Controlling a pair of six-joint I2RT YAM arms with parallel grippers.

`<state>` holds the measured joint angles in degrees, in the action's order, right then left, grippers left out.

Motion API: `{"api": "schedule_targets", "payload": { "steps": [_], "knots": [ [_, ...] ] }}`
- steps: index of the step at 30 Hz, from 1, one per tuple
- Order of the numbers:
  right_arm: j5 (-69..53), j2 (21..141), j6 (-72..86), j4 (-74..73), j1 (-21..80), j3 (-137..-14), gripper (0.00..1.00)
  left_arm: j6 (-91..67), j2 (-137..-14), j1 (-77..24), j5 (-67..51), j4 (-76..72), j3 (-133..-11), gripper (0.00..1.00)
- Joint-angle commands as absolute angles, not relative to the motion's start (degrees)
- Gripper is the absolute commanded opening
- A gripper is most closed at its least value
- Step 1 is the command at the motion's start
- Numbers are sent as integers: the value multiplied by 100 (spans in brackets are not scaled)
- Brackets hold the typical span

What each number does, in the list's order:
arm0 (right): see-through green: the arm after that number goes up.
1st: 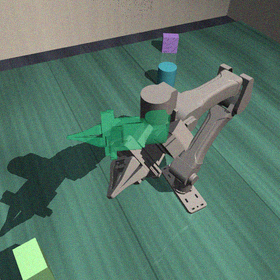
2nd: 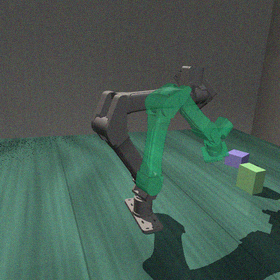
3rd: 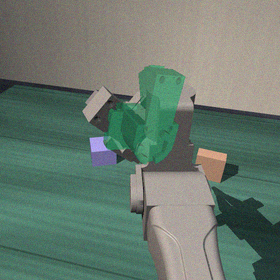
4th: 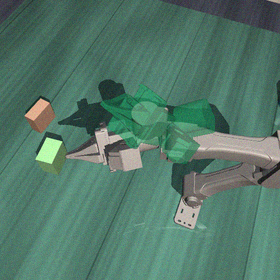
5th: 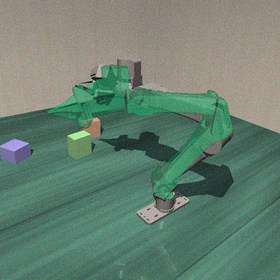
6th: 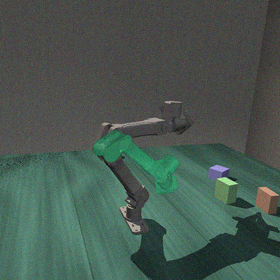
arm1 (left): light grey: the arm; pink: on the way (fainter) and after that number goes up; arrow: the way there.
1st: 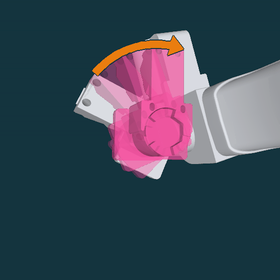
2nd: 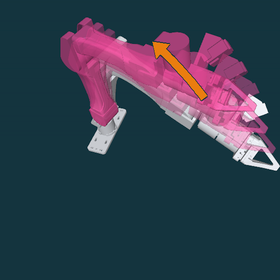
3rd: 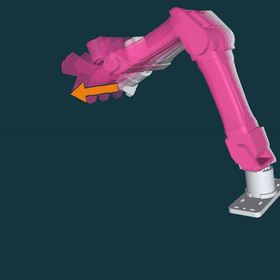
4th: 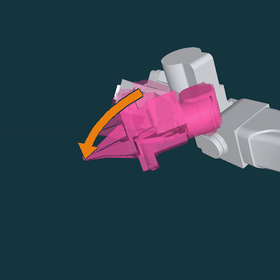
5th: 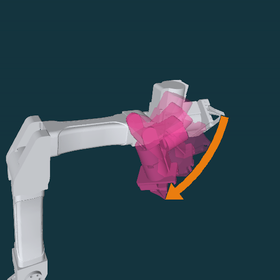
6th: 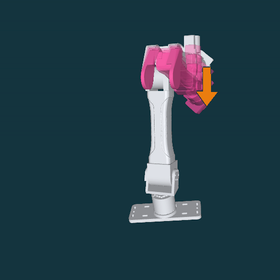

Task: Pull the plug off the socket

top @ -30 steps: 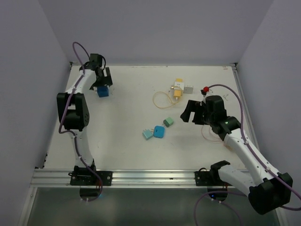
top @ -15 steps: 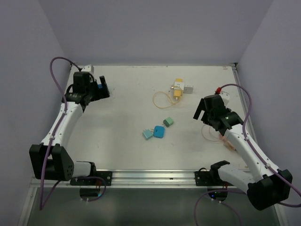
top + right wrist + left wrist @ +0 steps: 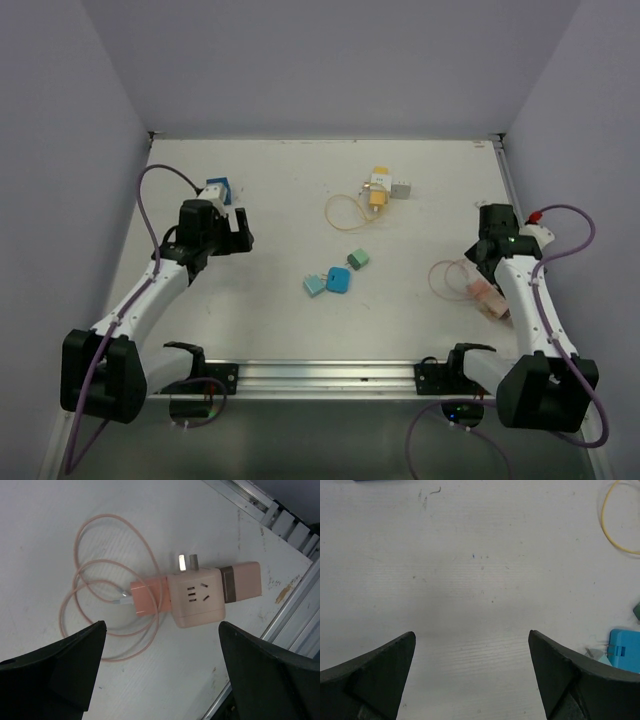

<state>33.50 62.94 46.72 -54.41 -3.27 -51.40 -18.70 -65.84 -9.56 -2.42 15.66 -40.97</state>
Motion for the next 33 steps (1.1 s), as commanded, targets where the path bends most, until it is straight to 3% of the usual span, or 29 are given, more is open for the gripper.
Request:
{"api": "schedule_targets", "payload": {
  "steps": [1, 10, 33],
  "knots": [
    [3384, 6144, 5080, -5432, -746, -4914, 99, -1732, -6539, -1098, -36, 993, -4087, 98],
    [2989, 6407, 5519, -5195, -1555, -4764, 99, -1723, -6706, -1178, -53, 941, -4113, 98],
    [2900, 7057, 5933, -4527, -2048, -4219, 97, -1705, -6838, -1213, -26, 949, -4122, 98]
  ]
}}
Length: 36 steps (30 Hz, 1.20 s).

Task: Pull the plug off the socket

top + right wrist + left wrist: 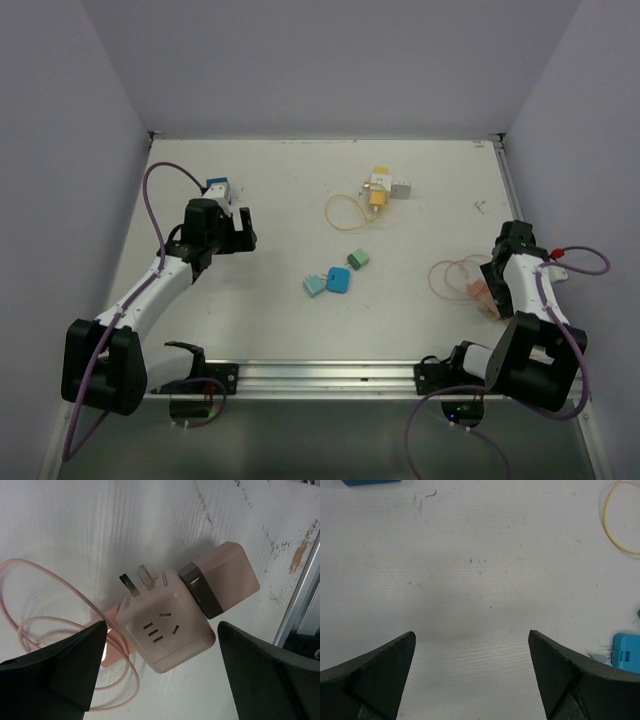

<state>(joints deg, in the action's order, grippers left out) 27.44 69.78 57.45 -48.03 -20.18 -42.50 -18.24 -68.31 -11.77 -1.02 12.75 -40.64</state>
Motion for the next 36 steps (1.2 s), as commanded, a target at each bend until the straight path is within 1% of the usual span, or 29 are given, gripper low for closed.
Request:
{"api": "schedule_targets", "payload": {
  "steps": [1, 8, 16, 17, 19, 20, 22, 23, 27, 29, 31, 34, 36],
  "knots": [
    [2848, 7092, 5889, -4483, -2057, -4210, 96, -1705, -6847, -1222, -26, 949, -4131, 98],
    [2550, 7093, 5266, -3869, -2048, -4017, 88, -1705, -6882, -1213, -35, 941, -4140, 98],
    [1987, 7145, 4282, -3332, -1785, -3990, 66, -1714, -6961, -1213, -114, 940, -4184, 97],
    [1917, 7189, 4185, -3218, -1601, -4016, 63, -1723, -6961, -1213, -106, 949, -4192, 97],
    [1759, 7303, 3826, -3103, -1320, -4148, 59, -1723, -6961, -1213, -105, 941, -4201, 97],
    [1706, 7408, 3684, -2963, -962, -4201, 57, -1714, -6961, -1222, -97, 949, -4192, 97],
    [1583, 7505, 3246, -2866, -565, -4394, 55, -1714, -6961, -1213, -88, 940, -4192, 97],
    [1512, 7593, 3087, -2735, -206, -4447, 51, -1714, -6961, -1213, -88, 958, -4192, 97],
    [976, 7725, 2392, -2391, 561, -4675, 45, -1705, -6961, -1213, -132, 932, -4192, 97],
    [749, 7769, 2075, -2312, 955, -4746, 42, -1714, -6970, -1213, -167, 923, -4201, 97],
    [633, 7918, 1812, -2329, 1203, -4869, 42, -1705, -6987, -1213, -202, 923, -4210, 97],
    [413, 8094, 1399, -2382, 1660, -4983, 45, -1705, -7014, -1213, -263, 914, -4192, 97],
    [422, 8130, 1205, -2443, 2029, -5027, 49, -1696, -7022, -1213, -290, 905, -4201, 97]
  ]
}}
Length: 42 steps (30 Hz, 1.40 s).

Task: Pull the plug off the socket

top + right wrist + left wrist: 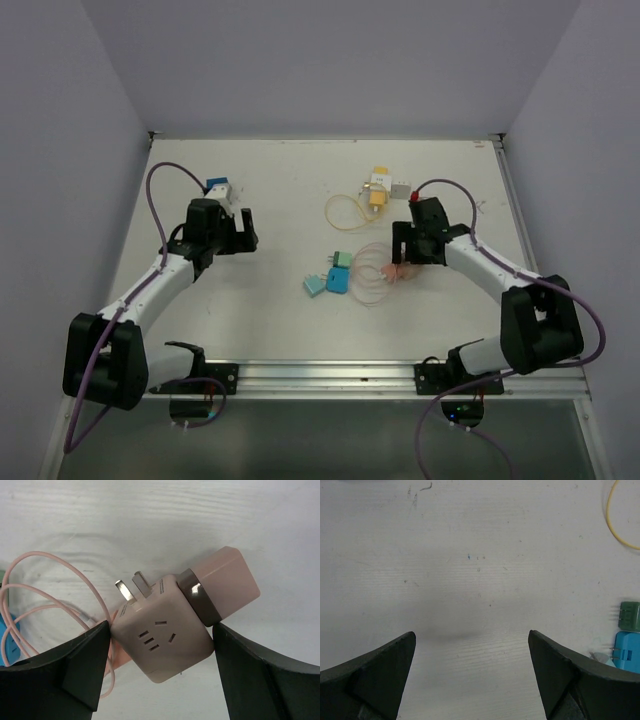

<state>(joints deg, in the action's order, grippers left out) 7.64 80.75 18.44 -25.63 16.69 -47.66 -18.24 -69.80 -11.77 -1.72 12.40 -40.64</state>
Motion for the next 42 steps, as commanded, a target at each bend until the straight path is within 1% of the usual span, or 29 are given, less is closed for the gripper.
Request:
{"api": "schedule_targets", "payload": {
  "steps": [1, 2, 3, 7, 8, 10, 11, 17, 21, 27, 28, 29, 34, 38, 42],
  "knots": [
    [457, 8165, 1082, -2496, 2143, -5036, 52, -1688, -7022, -1213, -307, 905, -4184, 98],
    [483, 8182, 1055, -2583, 2327, -5054, 57, -1696, -7022, -1213, -316, 888, -4192, 97],
    [475, 8174, 1037, -2627, 2407, -5071, 65, -1688, -7022, -1213, -325, 896, -4184, 97],
    [387, 7990, 1230, -2707, 2522, -5080, 79, -1661, -7031, -1213, -439, 844, -4166, 98],
    [369, 7824, 1283, -2716, 2522, -5089, 88, -1652, -7023, -1213, -474, 826, -4157, 98],
    [334, 7647, 1449, -2733, 2522, -5159, 96, -1635, -7014, -1213, -615, 782, -4140, 98],
    [264, 7568, 1520, -2760, 2522, -5211, 99, -1643, -7014, -1222, -667, 721, -4114, 98],
    [254, 6979, 2100, -2890, 2522, -5616, 99, -1494, -7049, -1511, -905, 720, -4130, 98],
    [1394, 6523, 2767, -3173, 2514, -5652, 99, -1442, -7101, -1862, -800, 1028, -4499, 98],
    [2372, 5424, 3892, -3524, 2514, -5625, 99, -1424, -7470, -3031, -264, 1336, -5536, 97],
    [2686, 5292, 4128, -3577, 2514, -5651, 99, -1424, -7662, -3389, -124, 1336, -5668, 97],
    [2820, 5004, 4235, -3699, 2514, -5660, 99, -1433, -7777, -3584, -53, 1319, -5947, 96],
    [3901, 4325, 4912, -4262, 2514, -5765, 99, -1415, -8858, -4743, 324, 1309, -6889, 95],
    [4639, 3921, 5326, -4719, 2514, -5801, 99, -1336, -9719, -5378, 536, 1415, -7819, 93],
    [4886, 3648, 5545, -4921, 2514, -5748, 99, -1213, -10597, -5827, 703, 1546, -8515, 91]
  ]
}}
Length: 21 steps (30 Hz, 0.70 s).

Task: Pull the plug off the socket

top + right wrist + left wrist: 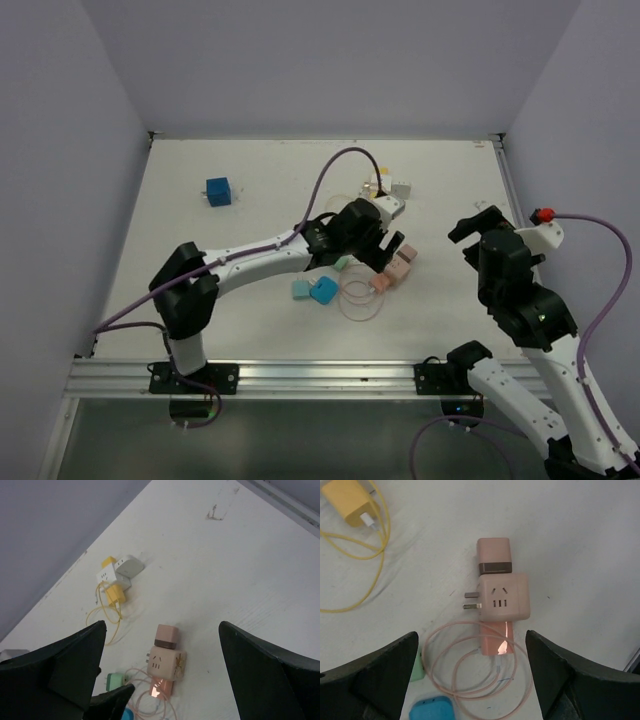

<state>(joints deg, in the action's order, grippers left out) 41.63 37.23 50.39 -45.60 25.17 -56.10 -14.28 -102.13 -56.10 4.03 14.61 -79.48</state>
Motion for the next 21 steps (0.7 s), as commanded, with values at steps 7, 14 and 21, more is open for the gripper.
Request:
{"api": "schedule_targets", "payload": {
  "steps": [7, 14, 21],
  "knots": [
    [4992, 3270, 5441, -4782, 2514, -5643, 99, -1028, -11644, -6240, 1247, 1907, -9509, 89],
    [4948, 3252, 5405, -4808, 2514, -5616, 99, -949, -12436, -6381, 1573, 2329, -10239, 84],
    [4878, 3243, 5396, -4781, 2514, -5502, 99, -888, -12682, -6521, 1749, 2470, -10318, 79]
  ]
}}
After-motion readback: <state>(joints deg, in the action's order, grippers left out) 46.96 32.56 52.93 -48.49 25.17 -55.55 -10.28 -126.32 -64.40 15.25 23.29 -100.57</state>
